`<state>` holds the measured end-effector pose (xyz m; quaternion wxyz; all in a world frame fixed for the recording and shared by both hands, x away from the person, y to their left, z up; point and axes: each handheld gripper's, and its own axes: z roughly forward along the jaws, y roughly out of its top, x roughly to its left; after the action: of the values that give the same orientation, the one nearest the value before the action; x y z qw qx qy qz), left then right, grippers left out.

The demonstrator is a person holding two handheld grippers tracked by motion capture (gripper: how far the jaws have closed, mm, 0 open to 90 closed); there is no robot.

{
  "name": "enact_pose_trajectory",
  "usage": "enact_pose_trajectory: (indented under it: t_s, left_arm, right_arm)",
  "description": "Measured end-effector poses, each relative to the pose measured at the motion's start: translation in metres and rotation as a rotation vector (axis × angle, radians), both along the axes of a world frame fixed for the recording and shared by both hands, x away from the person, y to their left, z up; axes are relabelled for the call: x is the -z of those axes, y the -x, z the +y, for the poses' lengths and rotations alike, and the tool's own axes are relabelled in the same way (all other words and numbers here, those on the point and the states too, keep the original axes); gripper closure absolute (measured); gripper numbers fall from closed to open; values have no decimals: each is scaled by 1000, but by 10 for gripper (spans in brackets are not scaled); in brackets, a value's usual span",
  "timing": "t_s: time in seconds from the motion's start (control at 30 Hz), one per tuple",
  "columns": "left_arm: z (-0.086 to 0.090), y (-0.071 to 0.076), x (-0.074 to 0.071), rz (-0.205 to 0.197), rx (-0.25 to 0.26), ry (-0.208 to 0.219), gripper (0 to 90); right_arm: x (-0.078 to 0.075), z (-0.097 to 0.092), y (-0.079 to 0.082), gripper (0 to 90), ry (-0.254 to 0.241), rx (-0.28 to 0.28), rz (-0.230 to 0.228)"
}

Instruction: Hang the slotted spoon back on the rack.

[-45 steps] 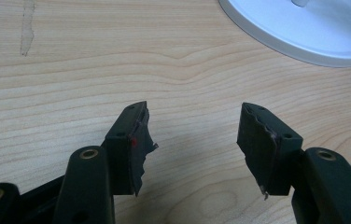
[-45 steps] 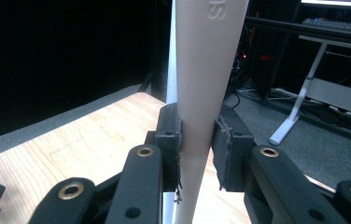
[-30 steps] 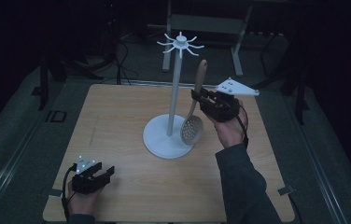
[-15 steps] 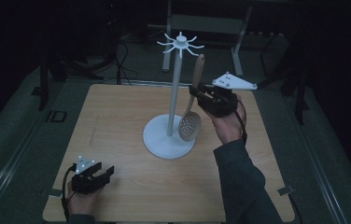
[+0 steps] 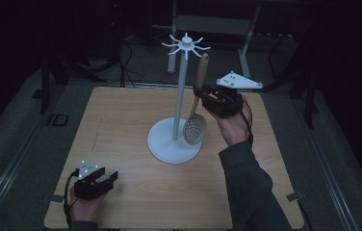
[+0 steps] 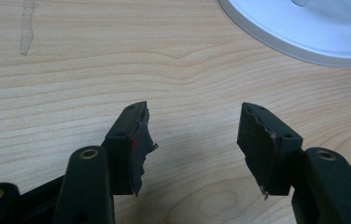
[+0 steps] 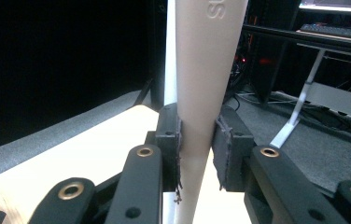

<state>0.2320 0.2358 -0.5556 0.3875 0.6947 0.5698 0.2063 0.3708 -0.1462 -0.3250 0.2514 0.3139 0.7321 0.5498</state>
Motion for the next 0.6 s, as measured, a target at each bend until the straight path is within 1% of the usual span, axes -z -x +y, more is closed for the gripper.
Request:
enact_pose_trajectory:
  t_s: [0.4,0.6]
  left_arm:
    - [0,0,0,2,-1,0,437]
    - [1,0,0,-1,-3,1,437]
  right_arm:
    - [-3,5,-4,736,-2,-3,6]
    - [-3,8,-6,737,9,0,11]
